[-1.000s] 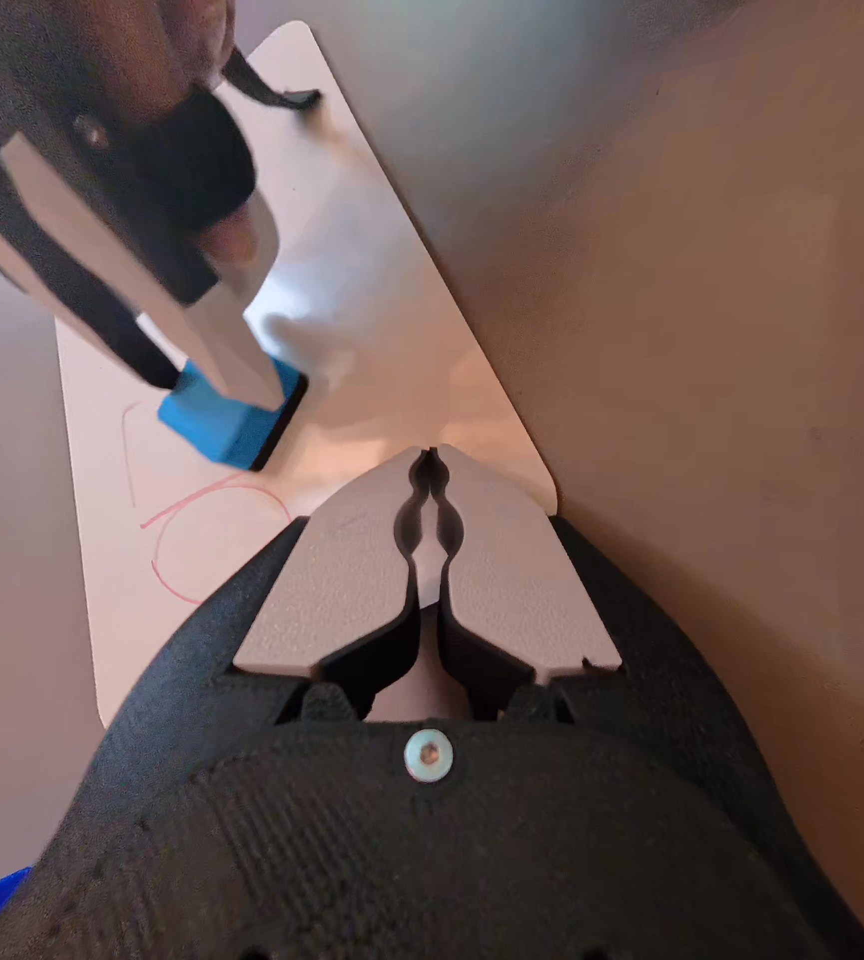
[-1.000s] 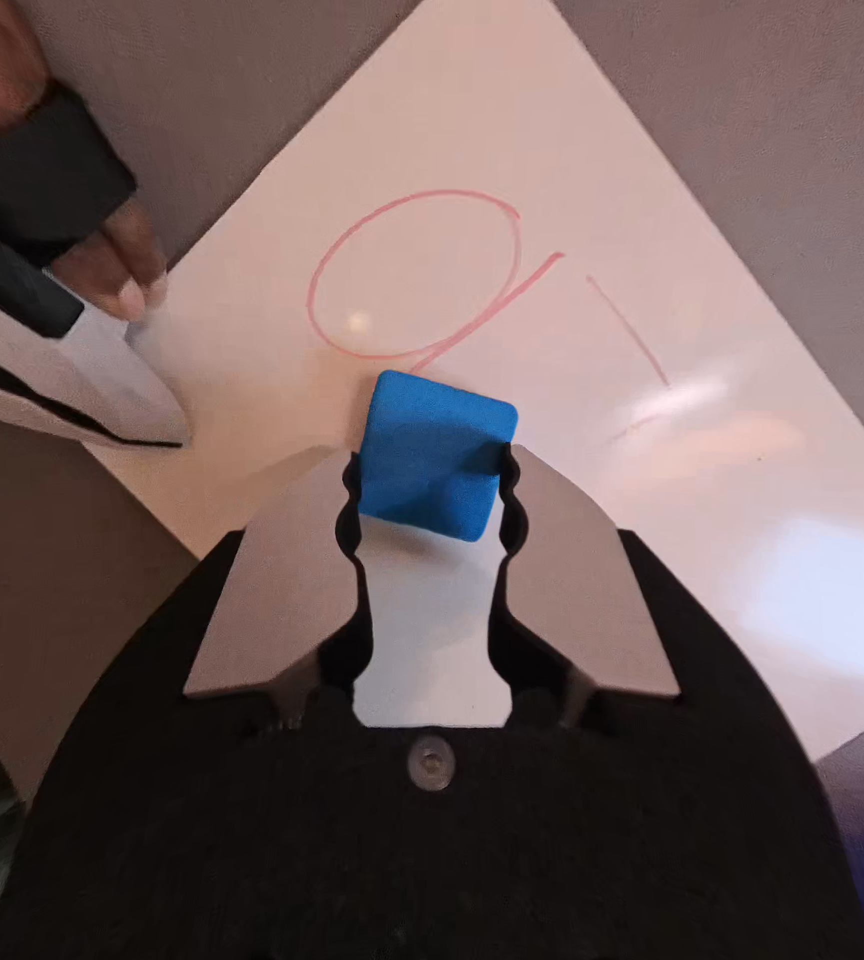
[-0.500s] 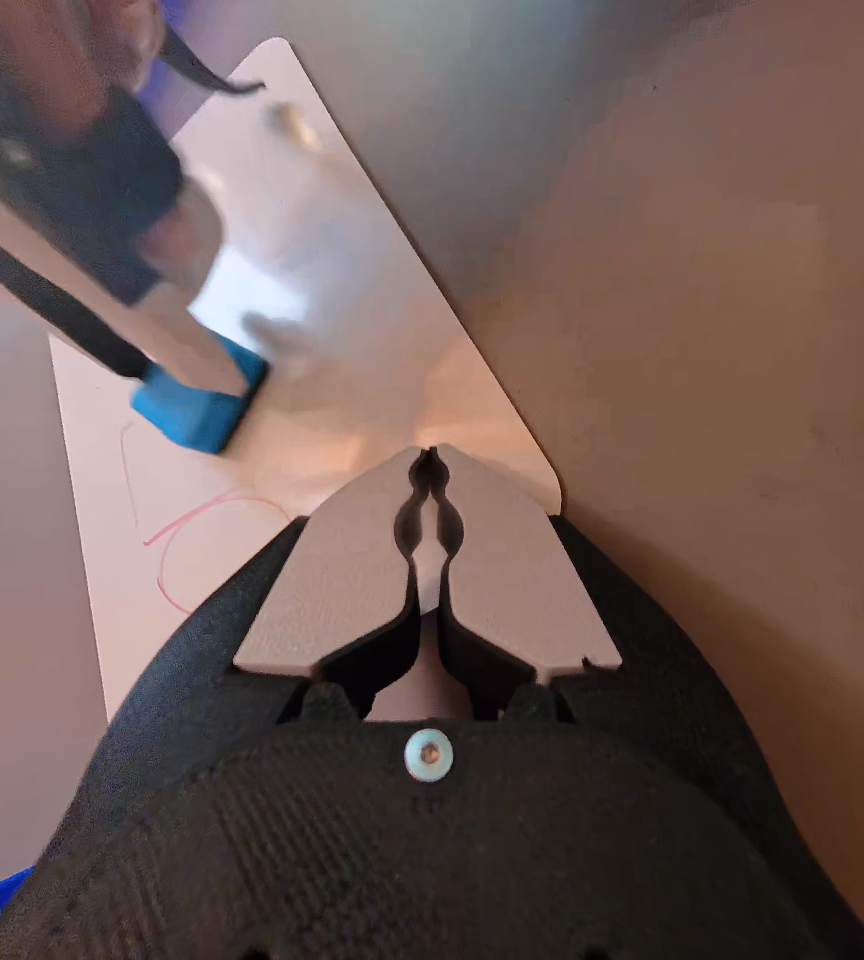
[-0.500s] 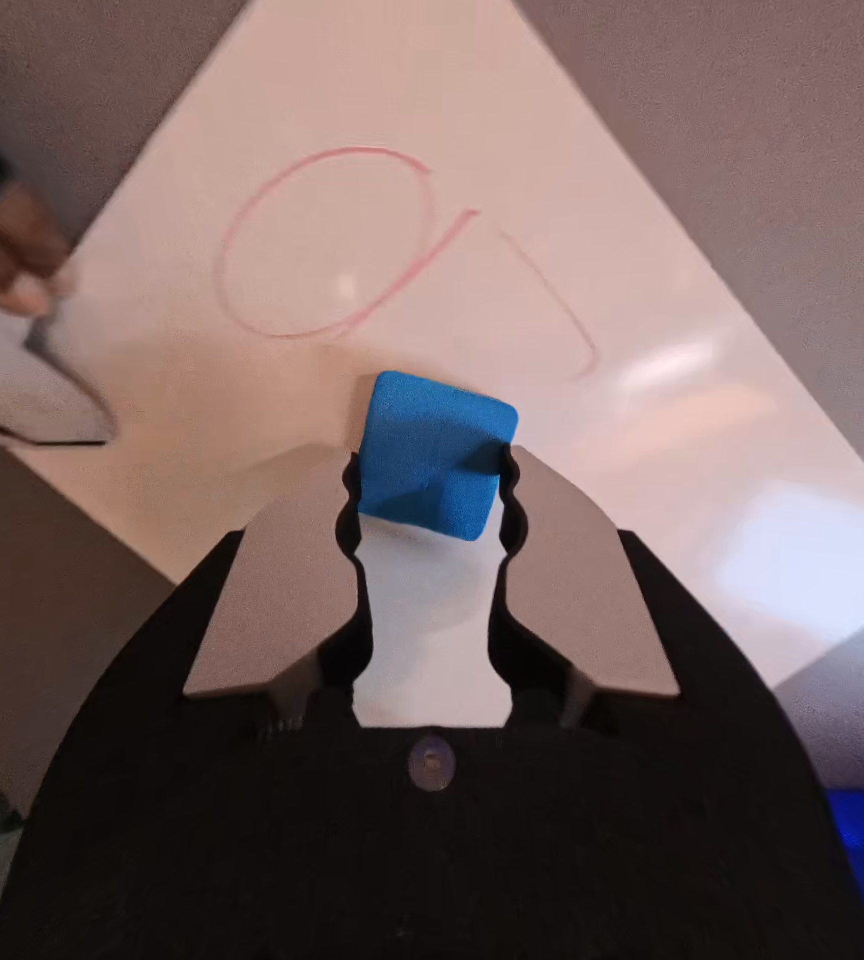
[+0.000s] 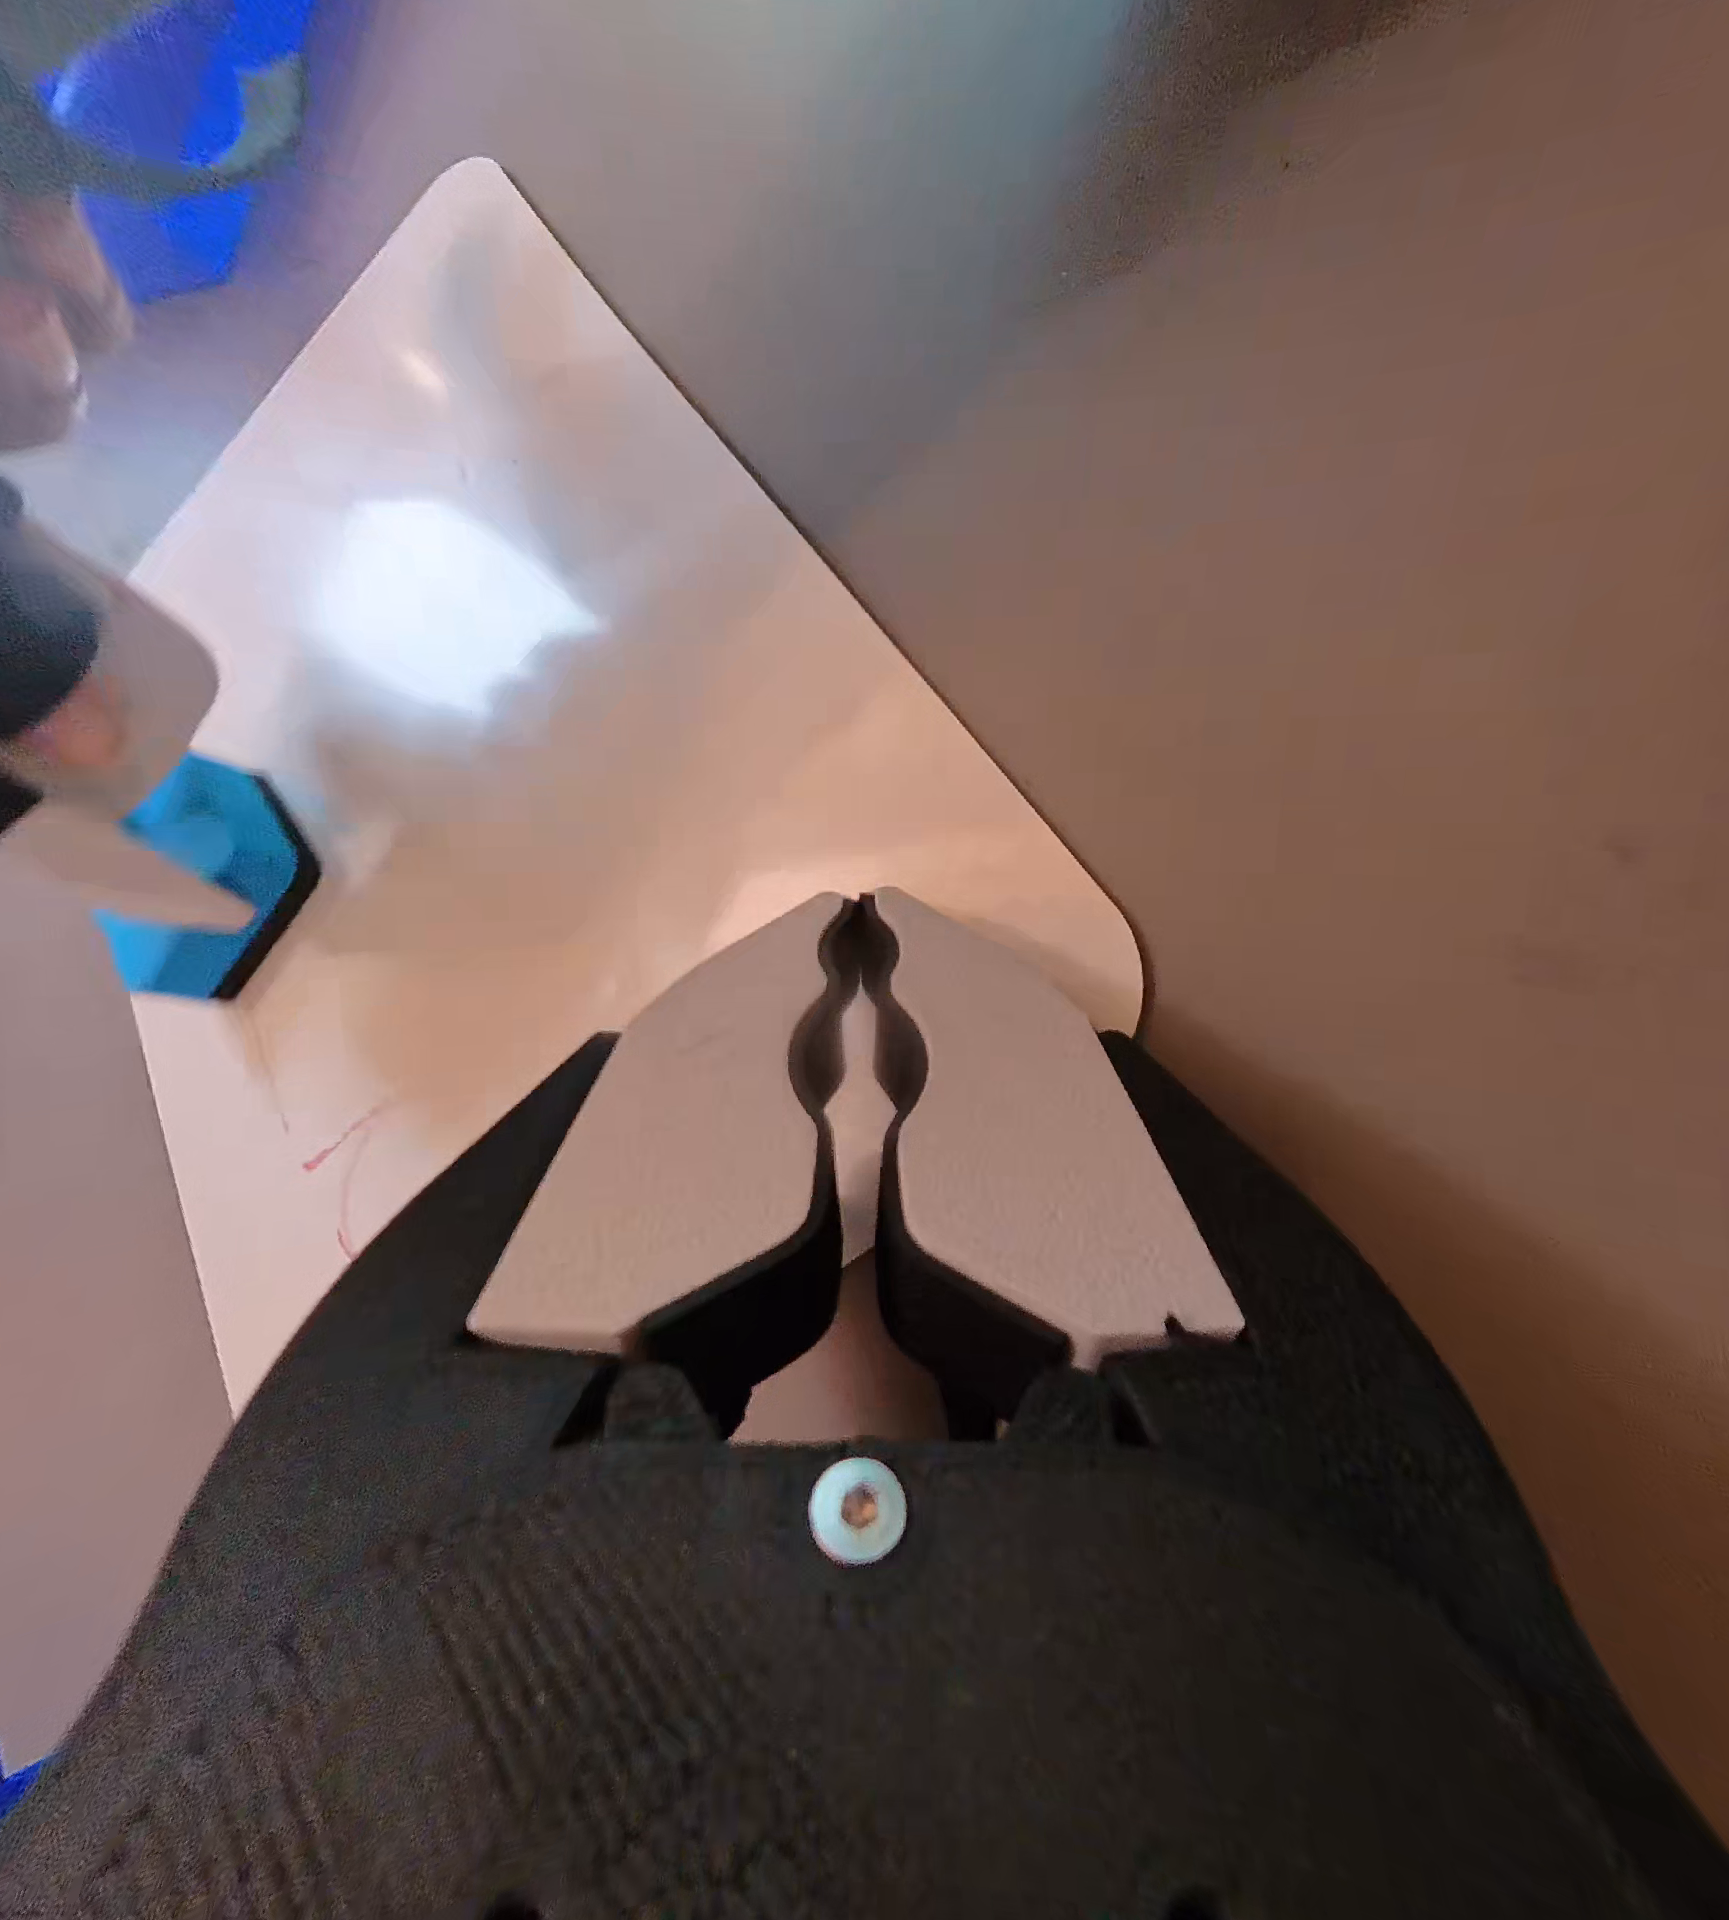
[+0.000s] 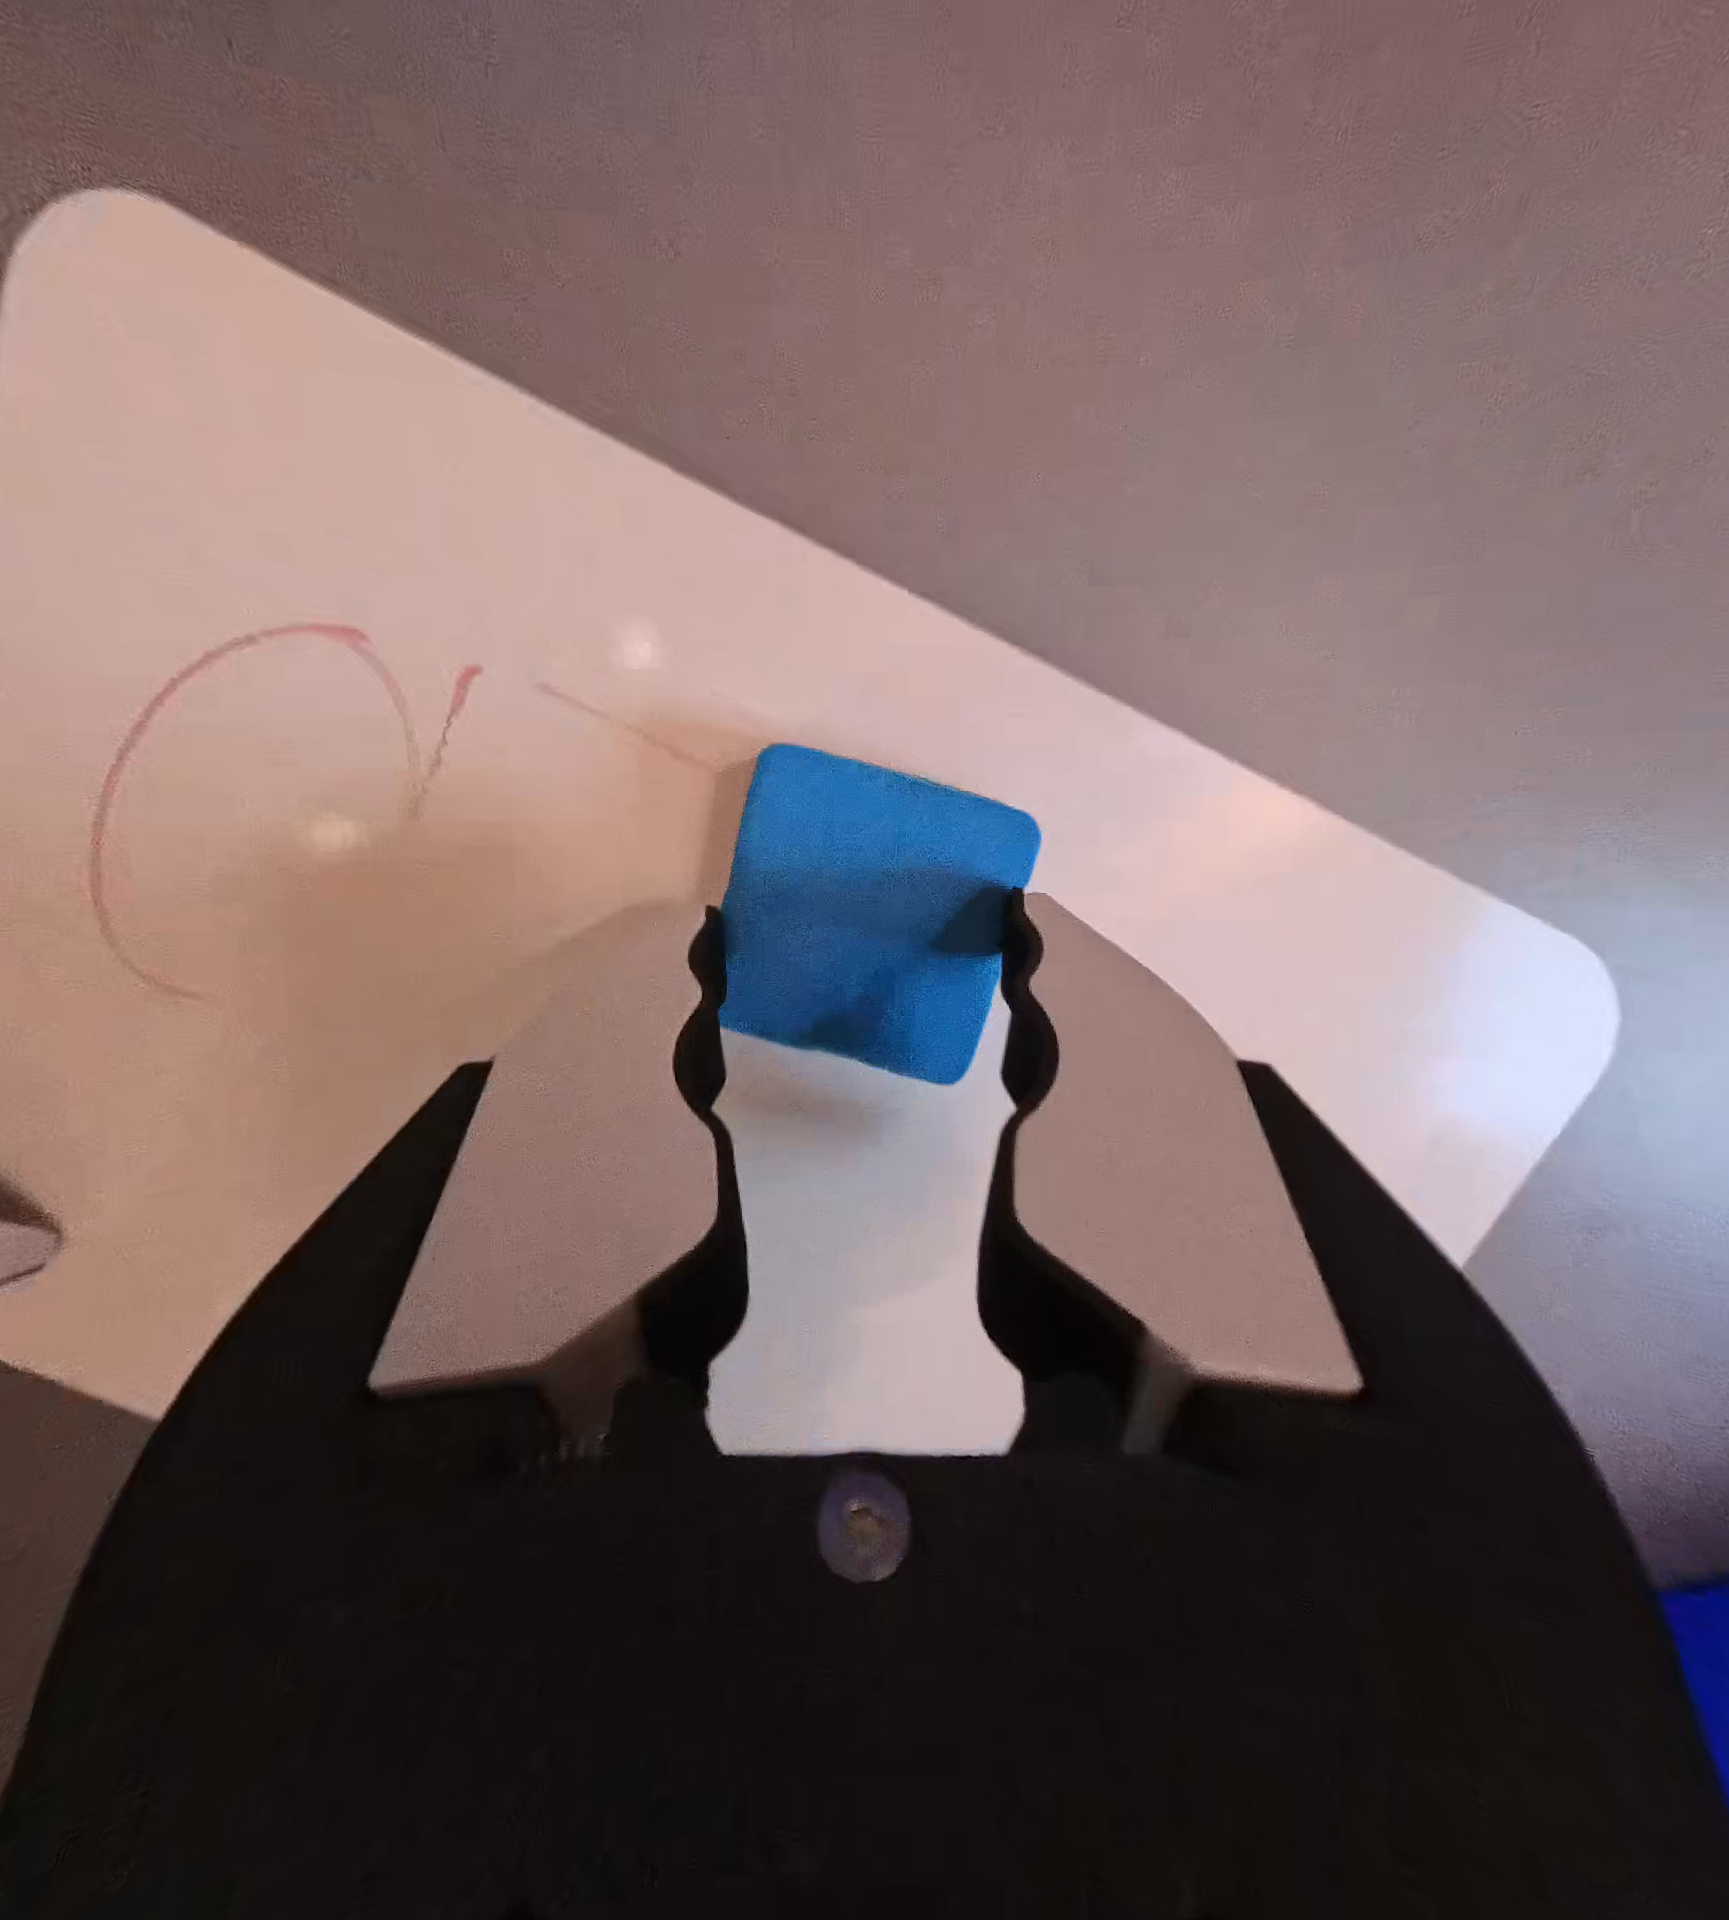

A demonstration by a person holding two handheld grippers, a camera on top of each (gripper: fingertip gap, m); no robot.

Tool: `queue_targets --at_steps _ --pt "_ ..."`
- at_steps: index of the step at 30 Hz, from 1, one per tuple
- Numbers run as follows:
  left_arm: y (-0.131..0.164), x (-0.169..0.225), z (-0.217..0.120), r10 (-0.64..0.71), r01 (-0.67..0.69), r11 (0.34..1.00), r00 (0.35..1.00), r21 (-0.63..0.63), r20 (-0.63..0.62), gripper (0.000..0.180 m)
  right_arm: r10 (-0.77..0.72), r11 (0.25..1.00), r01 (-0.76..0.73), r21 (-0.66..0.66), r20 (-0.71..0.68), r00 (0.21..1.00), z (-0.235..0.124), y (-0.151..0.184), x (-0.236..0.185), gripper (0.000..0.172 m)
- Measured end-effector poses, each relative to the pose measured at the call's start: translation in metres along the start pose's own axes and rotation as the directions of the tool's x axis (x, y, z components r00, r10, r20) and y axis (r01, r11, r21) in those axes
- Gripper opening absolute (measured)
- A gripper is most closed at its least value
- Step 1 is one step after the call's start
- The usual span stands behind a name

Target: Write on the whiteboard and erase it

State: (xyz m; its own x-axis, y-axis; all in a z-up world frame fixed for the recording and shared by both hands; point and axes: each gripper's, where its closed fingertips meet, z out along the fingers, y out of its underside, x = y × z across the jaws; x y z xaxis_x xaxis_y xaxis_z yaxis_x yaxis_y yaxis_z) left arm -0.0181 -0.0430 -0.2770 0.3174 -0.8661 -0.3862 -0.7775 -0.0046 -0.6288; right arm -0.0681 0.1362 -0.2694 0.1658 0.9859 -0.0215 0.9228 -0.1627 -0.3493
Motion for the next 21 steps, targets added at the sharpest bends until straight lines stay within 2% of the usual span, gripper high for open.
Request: queue_targets --at_steps 1,3,5,6,8,10,11,12,14,16,17,18,21 --pt "0.0 0.0 0.0 0.004 -0.004 1.0 1.0 -0.001 0.0 0.0 -0.054 0.998 0.054 0.016 -0.016 0.998 0.005 -0.013 -0.009 0.052" --pt "0.0 0.0 0.0 -0.001 0.001 1.0 1.0 0.003 -0.005 0.0 -0.22 0.975 0.218 0.039 0.058 0.974 0.013 -0.032 -0.063 0.052" --pt "0.0 0.001 -0.001 -0.008 0.008 1.0 1.0 0.007 -0.014 0.0 -0.359 0.932 0.362 -0.02 0.105 0.928 0.01 -0.021 -0.099 0.052" --pt "0.0 0.001 -0.001 -0.004 0.004 1.0 1.0 0.005 -0.01 0.0 -0.393 0.914 0.402 -0.049 0.135 0.91 0.006 -0.01 -0.103 0.052" --pt "0.001 0.001 -0.002 0.0 0.0 1.0 1.0 0.003 -0.005 0.0 -0.299 0.944 0.312 -0.105 0.117 0.947 0.001 0.002 -0.071 0.052" --pt "0.001 0.001 -0.002 0.005 -0.005 1.0 1.0 0.001 -0.002 0.0 -0.121 0.986 0.124 -0.108 0.034 0.992 0.003 -0.006 -0.022 0.052" --pt "0.001 0.001 -0.002 0.011 -0.011 1.0 1.0 -0.002 0.0 0.001 -0.072 0.993 0.073 -0.093 0.01 0.997 0.006 -0.014 -0.011 0.052" --pt "0.001 0.001 -0.002 0.015 -0.015 1.0 1.0 -0.003 0.001 0.001 -0.1 0.993 0.1 -0.07 -0.005 0.995 0.01 -0.025 -0.016 0.052" --pt "0.001 0.001 -0.002 0.013 -0.013 1.0 1.0 0.002 -0.002 0.0 -0.254 0.967 0.256 -0.014 0.079 0.964 0.019 -0.045 -0.069 0.052" --pt "0.001 0.001 -0.002 0.003 -0.003 1.0 1.0 0.006 -0.011 0.0 -0.404 0.911 0.41 -0.028 0.124 0.906 0.018 -0.04 -0.113 0.052" --pt "0.001 0.001 -0.002 0.002 -0.002 1.0 1.0 0.006 -0.011 0.0 -0.456 0.885 0.464 -0.041 0.129 0.881 0.016 -0.034 -0.119 0.052" --pt "0.002 0.001 -0.003 0.005 -0.005 1.0 1.0 0.003 -0.007 0.0 -0.446 0.89 0.454 -0.038 0.134 0.885 0.015 -0.031 -0.114 0.052" --pt "0.003 0.0 -0.004 0.011 -0.011 1.0 1.0 -0.006 0.006 0.0 -0.195 0.981 0.196 -0.006 0.064 0.979 0.013 -0.03 -0.05 0.051"
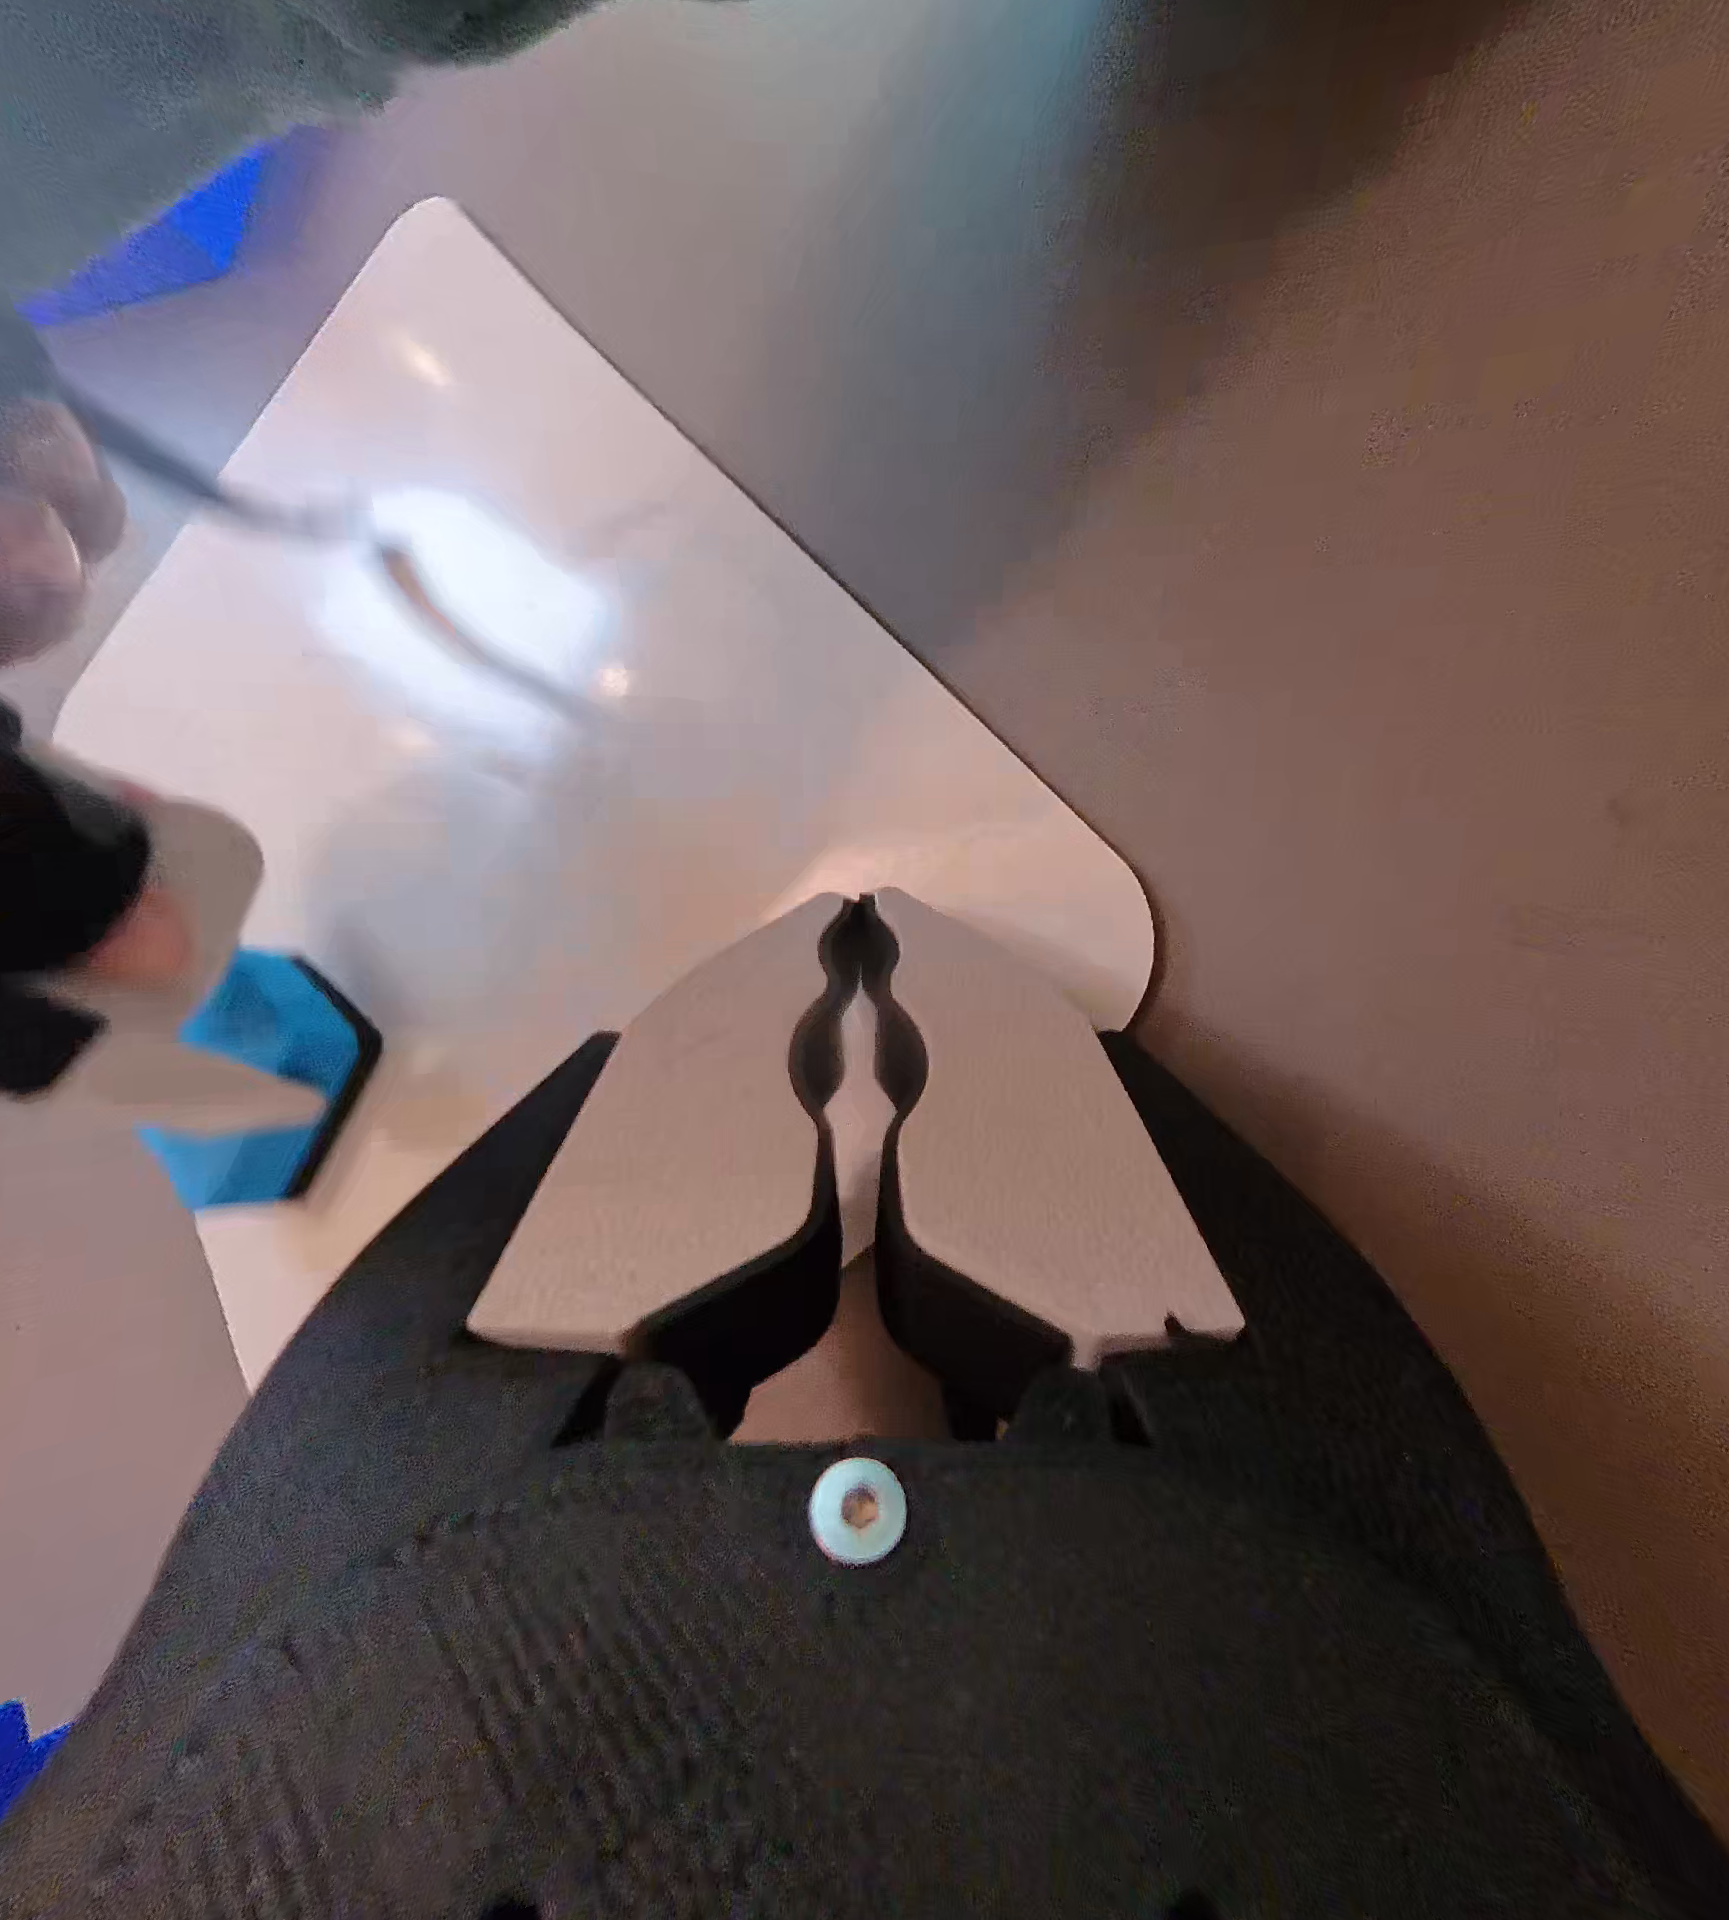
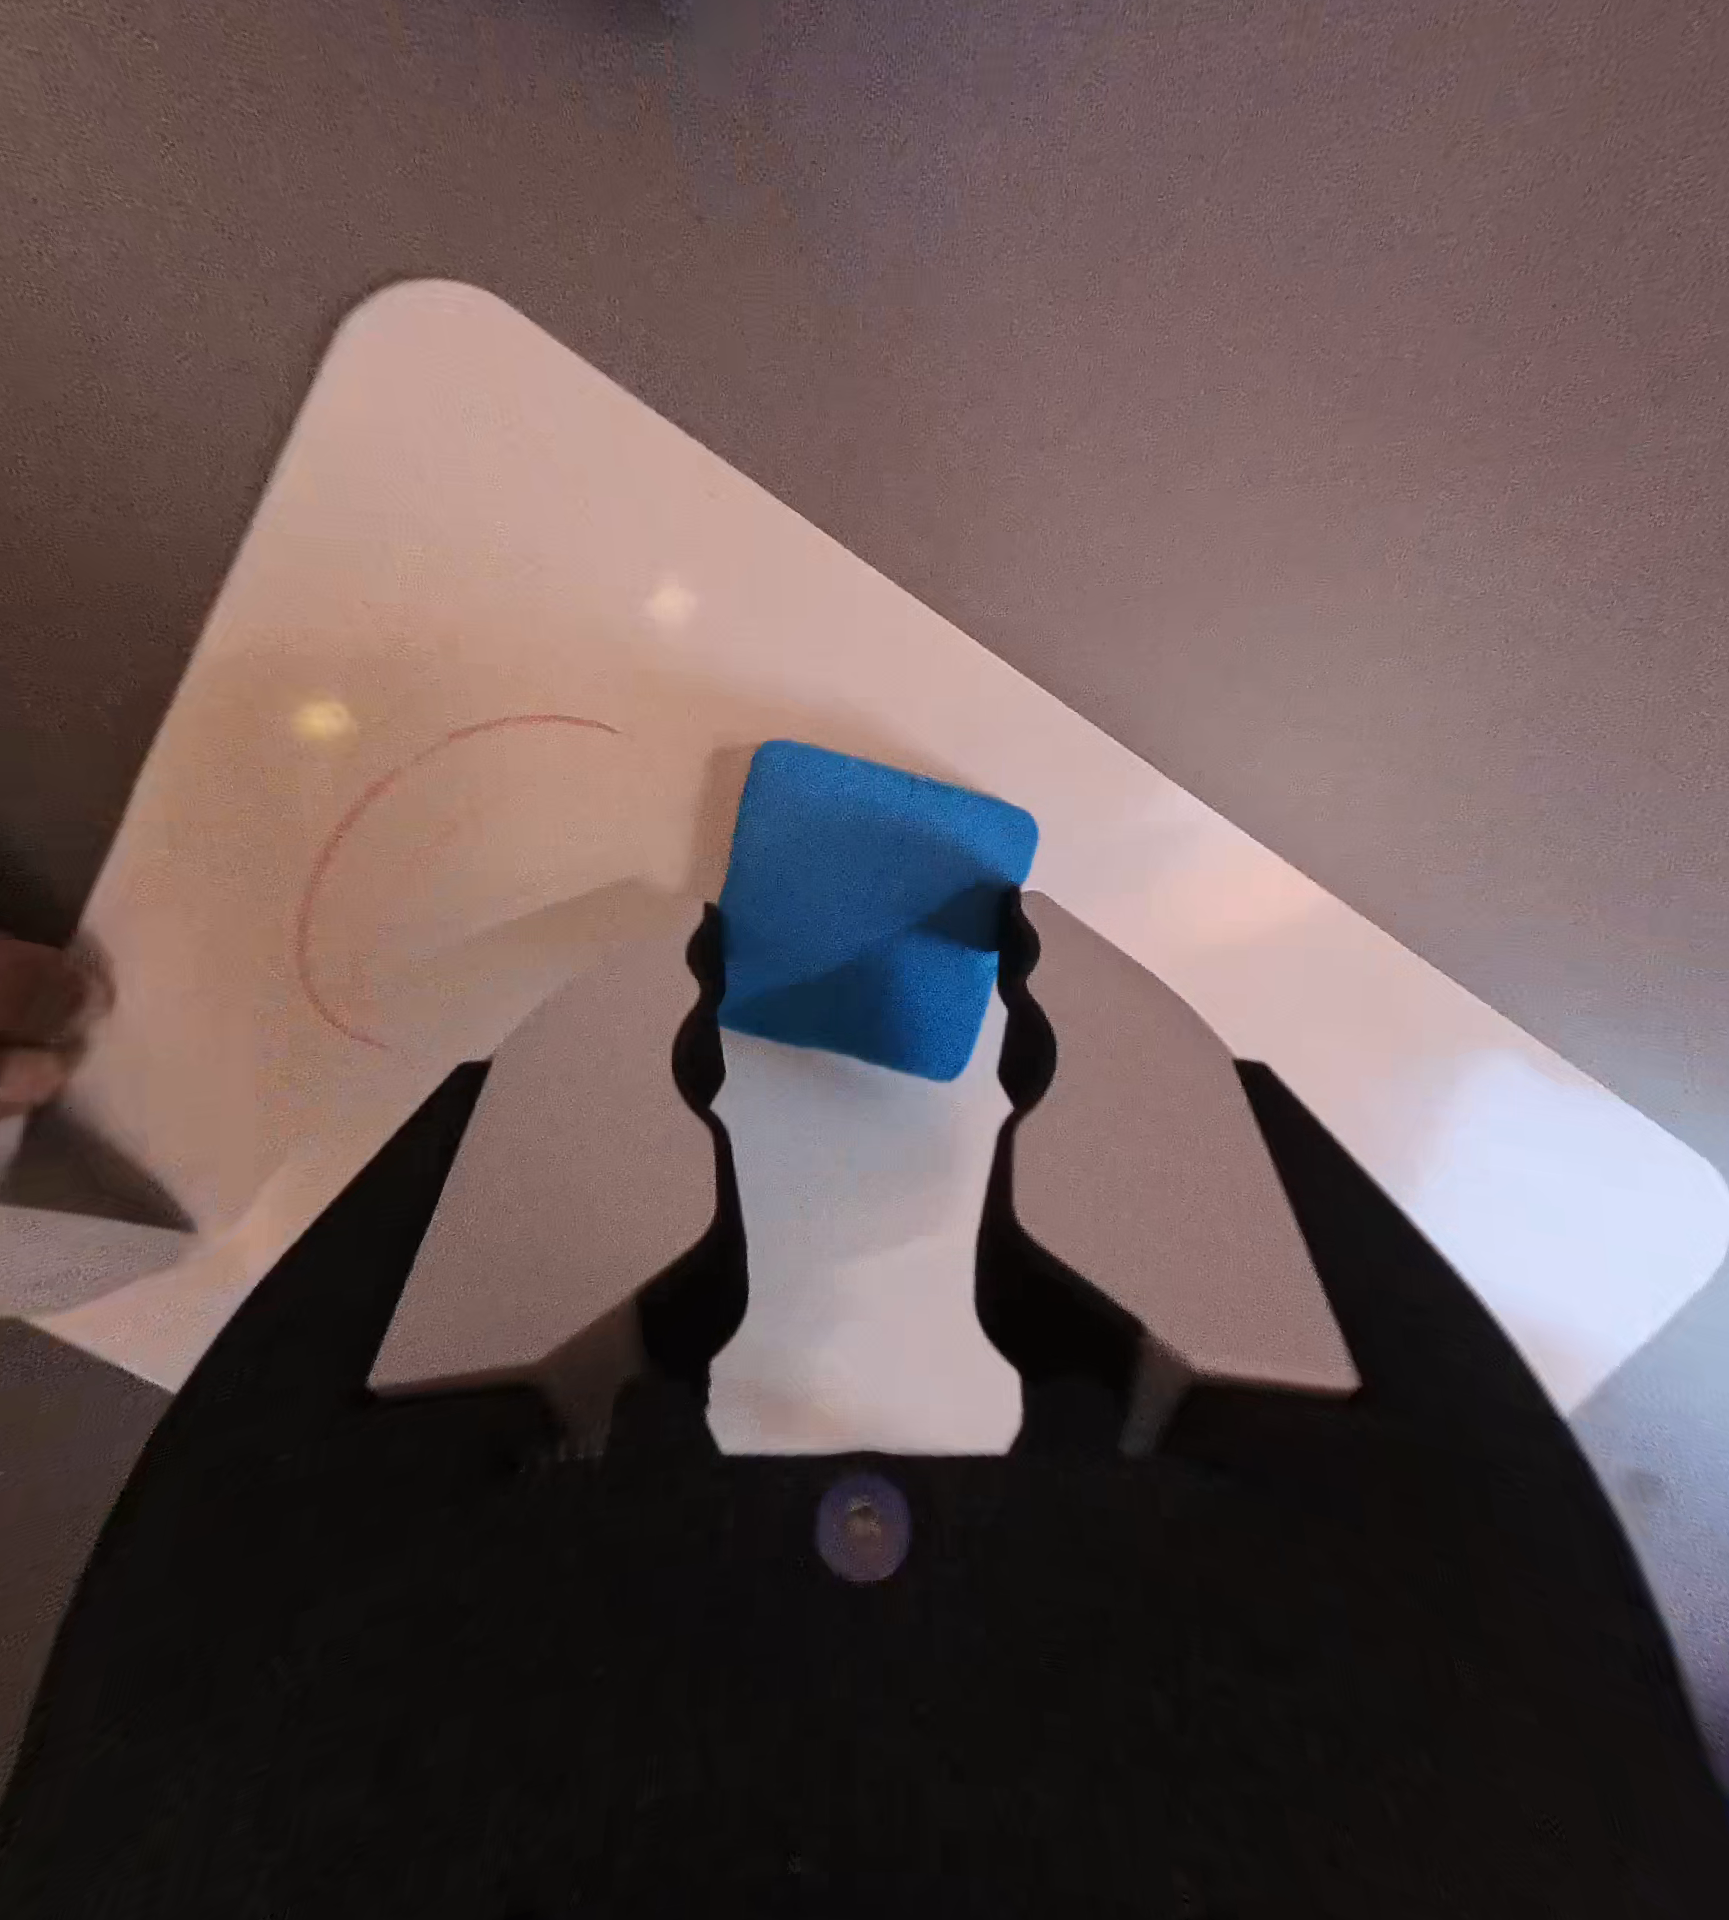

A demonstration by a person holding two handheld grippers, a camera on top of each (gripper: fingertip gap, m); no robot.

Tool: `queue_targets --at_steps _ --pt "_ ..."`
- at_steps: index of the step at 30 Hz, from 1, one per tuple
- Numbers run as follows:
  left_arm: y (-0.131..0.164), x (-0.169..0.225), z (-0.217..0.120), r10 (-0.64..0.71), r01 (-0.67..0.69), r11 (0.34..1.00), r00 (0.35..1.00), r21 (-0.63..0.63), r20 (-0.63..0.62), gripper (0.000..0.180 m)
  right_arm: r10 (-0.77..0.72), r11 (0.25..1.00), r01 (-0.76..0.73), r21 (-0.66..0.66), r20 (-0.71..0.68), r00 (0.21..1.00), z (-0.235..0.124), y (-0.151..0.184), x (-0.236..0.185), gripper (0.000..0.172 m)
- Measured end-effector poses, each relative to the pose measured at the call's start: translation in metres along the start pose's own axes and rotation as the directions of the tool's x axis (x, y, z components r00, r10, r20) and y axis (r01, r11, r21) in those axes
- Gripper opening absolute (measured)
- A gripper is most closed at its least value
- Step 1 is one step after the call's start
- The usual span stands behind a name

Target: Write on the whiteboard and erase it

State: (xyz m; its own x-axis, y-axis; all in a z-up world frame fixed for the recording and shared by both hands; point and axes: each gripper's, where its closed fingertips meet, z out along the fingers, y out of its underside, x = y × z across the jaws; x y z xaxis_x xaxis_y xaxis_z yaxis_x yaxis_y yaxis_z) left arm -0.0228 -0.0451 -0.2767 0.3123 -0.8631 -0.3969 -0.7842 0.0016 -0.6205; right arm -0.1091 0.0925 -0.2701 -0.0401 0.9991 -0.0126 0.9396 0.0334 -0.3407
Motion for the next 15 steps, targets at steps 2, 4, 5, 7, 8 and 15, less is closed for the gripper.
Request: queue_targets --at_steps 2,4,5,7,8,15 --pt "0.001 -0.001 -0.001 0.01 -0.01 1.0 1.0 -0.006 0.011 0.0 -0.03 0.996 0.03 -0.089 0.0 1.0 -0.009 0.024 0.004 0.051" --pt "0.002 -0.001 -0.001 0.011 -0.011 1.0 1.0 -0.004 0.013 0.0 -0.192 0.966 0.213 -0.149 0.14 0.971 -0.013 0.034 -0.043 0.051" --pt "0.002 -0.001 -0.001 0.011 -0.011 1.0 1.0 -0.005 0.013 0.0 -0.279 0.942 0.31 -0.129 0.211 0.937 -0.012 0.03 -0.074 0.051" --pt "0.002 -0.001 -0.001 0.017 -0.017 1.0 1.0 -0.01 0.019 0.0 -0.394 0.905 0.41 -0.116 0.138 0.909 -0.001 0.007 -0.096 0.052" --pt "0.002 0.0 -0.002 0.018 -0.018 1.0 1.0 -0.011 0.021 0.0 -0.381 0.914 0.392 -0.105 0.113 0.918 0.003 -0.005 -0.092 0.052" --pt "0.001 0.002 -0.002 0.01 -0.01 1.0 1.0 0.0 0.014 0.0 -0.177 0.979 0.185 -0.09 0.091 0.98 -0.006 0.017 -0.033 0.052"
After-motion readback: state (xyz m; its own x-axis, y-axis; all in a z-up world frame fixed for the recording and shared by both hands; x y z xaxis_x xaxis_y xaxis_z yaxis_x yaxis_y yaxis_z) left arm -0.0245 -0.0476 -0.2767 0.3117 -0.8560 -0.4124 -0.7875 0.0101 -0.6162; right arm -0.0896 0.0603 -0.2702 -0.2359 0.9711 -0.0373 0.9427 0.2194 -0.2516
